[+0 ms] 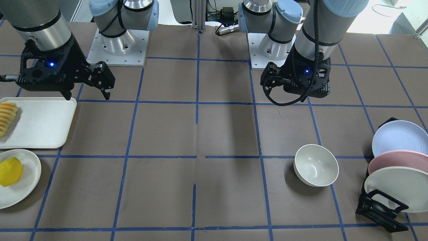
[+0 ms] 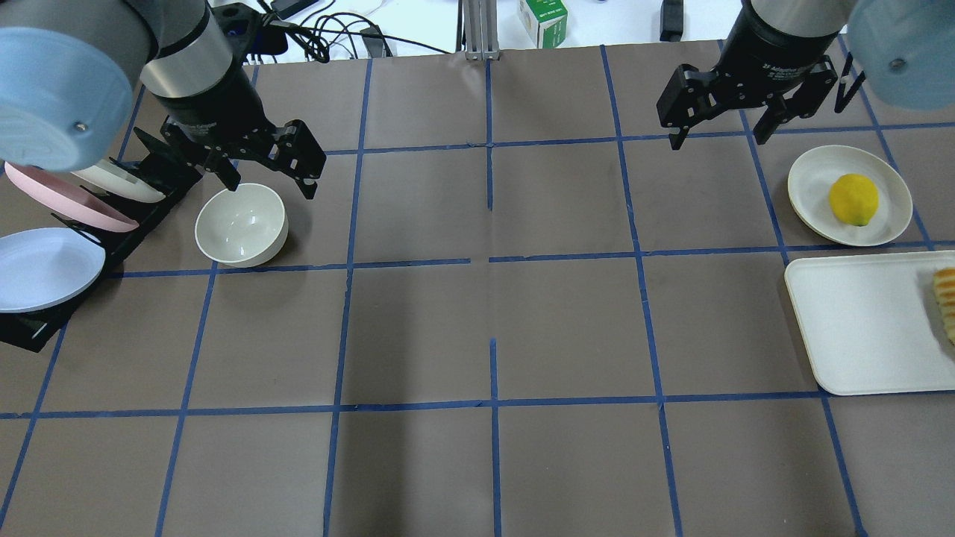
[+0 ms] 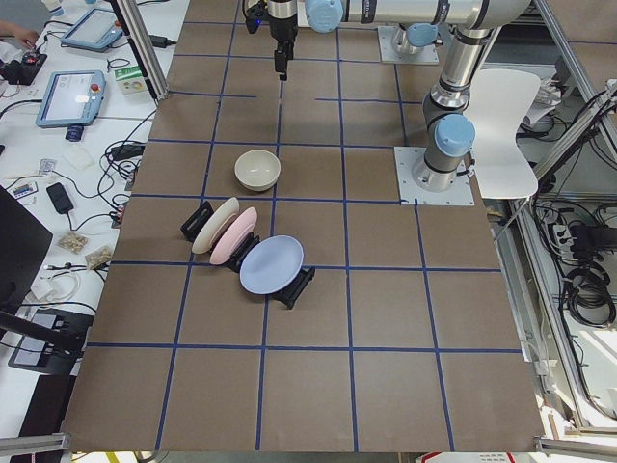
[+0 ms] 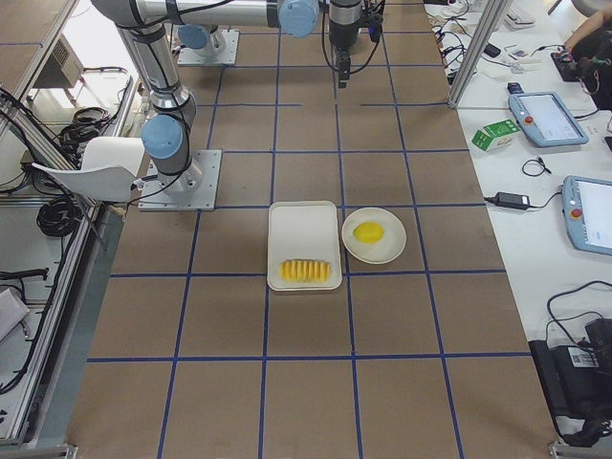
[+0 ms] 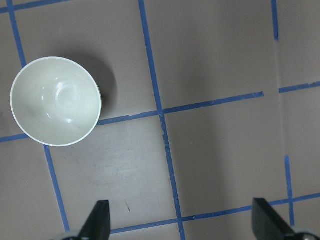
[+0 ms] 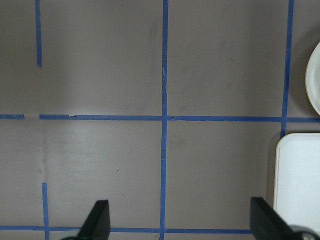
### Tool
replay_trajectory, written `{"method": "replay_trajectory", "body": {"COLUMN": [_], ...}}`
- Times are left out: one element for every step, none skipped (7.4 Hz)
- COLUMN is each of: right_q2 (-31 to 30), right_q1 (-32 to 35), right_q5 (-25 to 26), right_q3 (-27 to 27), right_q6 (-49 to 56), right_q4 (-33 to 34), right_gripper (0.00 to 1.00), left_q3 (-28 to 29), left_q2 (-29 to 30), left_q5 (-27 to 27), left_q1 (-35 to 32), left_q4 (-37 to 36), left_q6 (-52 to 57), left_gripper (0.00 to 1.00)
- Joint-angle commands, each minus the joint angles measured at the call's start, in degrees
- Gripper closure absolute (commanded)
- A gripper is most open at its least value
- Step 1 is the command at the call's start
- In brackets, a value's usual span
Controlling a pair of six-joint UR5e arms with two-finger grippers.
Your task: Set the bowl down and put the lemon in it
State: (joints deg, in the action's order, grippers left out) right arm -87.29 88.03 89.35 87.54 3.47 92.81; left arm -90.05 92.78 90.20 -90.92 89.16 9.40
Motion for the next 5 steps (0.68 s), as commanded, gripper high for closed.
{"method": "replay_trajectory", "body": {"right_q2": [-0.07,-0.07,-0.07,-0.07,-0.07], "right_q1": [0.03,0.03,0.03,0.03,-0.05], "right_q5": [-0.23,-0.14,-0.14,-0.05,-0.14], "right_q3": [-0.08,-0.09,0.00,0.00,-0.17], "right_q6": [0.14,0.14,0.14,0.31,0.31], "right_q4": [0.00,0.00,0.00,0.00,-0.09], "right_gripper": [0.00,0.00,0.00,0.00,0.00], "left_q3": [-1.44,-1.36,-1.18,-1.27,-1.27], "left_q2": [-1.89,-2.34,-2.95,-2.96,-2.87], "left_q5": [0.07,-0.28,0.06,-0.02,-0.02], "left_q1": [-0.04,0.39,0.57,0.75,1.10], "left_q4": [-0.83,-0.83,-0.65,-0.65,-0.83], "left_q6": [-0.43,-0.43,-0.43,-0.43,-0.35], "left_gripper": [0.00,0.00,0.00,0.00,0.00]}}
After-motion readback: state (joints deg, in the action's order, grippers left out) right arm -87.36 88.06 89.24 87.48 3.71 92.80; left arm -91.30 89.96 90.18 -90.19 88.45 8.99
